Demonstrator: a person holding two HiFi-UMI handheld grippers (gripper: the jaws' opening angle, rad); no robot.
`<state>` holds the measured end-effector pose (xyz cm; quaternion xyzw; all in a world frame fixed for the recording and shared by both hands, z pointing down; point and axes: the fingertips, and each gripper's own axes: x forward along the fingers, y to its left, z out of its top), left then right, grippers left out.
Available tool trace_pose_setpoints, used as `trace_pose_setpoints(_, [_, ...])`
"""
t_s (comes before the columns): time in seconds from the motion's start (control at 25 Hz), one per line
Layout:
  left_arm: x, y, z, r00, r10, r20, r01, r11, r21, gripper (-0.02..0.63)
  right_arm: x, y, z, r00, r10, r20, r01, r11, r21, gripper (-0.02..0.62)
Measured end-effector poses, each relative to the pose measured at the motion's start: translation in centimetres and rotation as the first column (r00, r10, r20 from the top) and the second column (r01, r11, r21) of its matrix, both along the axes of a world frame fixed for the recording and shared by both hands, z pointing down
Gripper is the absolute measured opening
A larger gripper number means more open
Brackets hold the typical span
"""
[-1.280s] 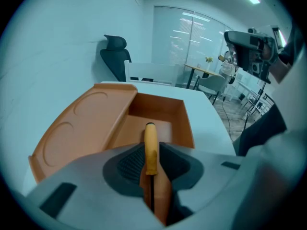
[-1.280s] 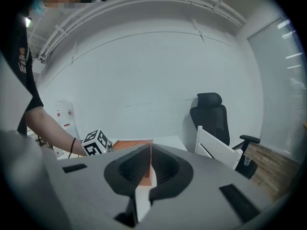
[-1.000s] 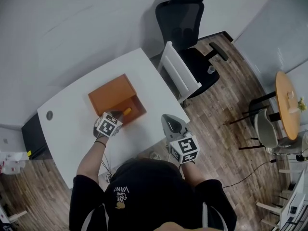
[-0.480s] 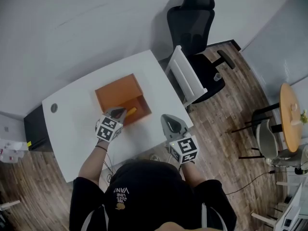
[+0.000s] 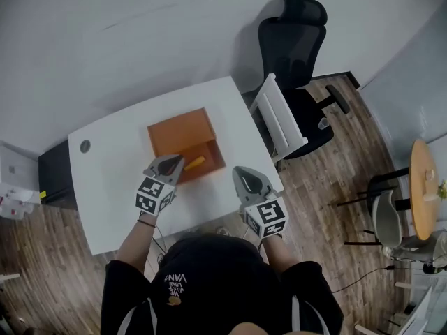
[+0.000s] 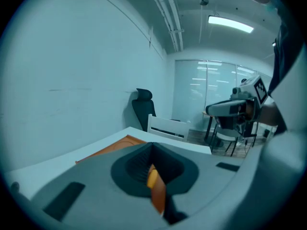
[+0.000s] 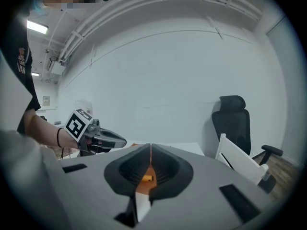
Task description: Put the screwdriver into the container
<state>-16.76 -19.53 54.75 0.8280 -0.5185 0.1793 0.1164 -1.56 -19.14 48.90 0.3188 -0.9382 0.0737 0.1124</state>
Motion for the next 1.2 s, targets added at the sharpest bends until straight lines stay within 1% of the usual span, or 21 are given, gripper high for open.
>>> trace_pose_setpoints(0.32, [-0.6,2.9,-3.6,0.995,-0.073,-0.062,0.078,0.993,0.086,0.015,-1.4,0.5,-0.5,0.997,-0.077,-0.005,0.077,0.997,0.010,0.012])
trace_pose_setpoints(0.44, [-0.7,3.9,-4.7,0.993,-0.092,-0.072,0.100,0.988,0.116,0.015,-1.9,0.2,-0.9,0.995,-0.097,0.006,0.096,0.995,0.027,0.012])
trace_pose_setpoints(0.68, [-0.5,6.2,-7.1,0.985,-0.137,-0.102,0.154,0.972,0.180,0.015,-2.4,0.3,-1.5,0.990,-0.136,0.021,0.135,0.990,0.043,0.012])
trace_pose_setpoints(0.96, [-0.8,8.5,-8.8,0.972,-0.189,-0.137,0.215,0.953,0.214,0.015,-3.5,0.8,-2.1,0.982,-0.191,0.013,0.190,0.980,0.064,0.012])
trace_pose_setpoints(1.2, [-0.1,10.5,-9.7,0.963,-0.215,-0.163,0.250,0.940,0.234,0.015,-3.6,1.4,-2.5,0.974,-0.224,0.020,0.222,0.972,0.079,0.012])
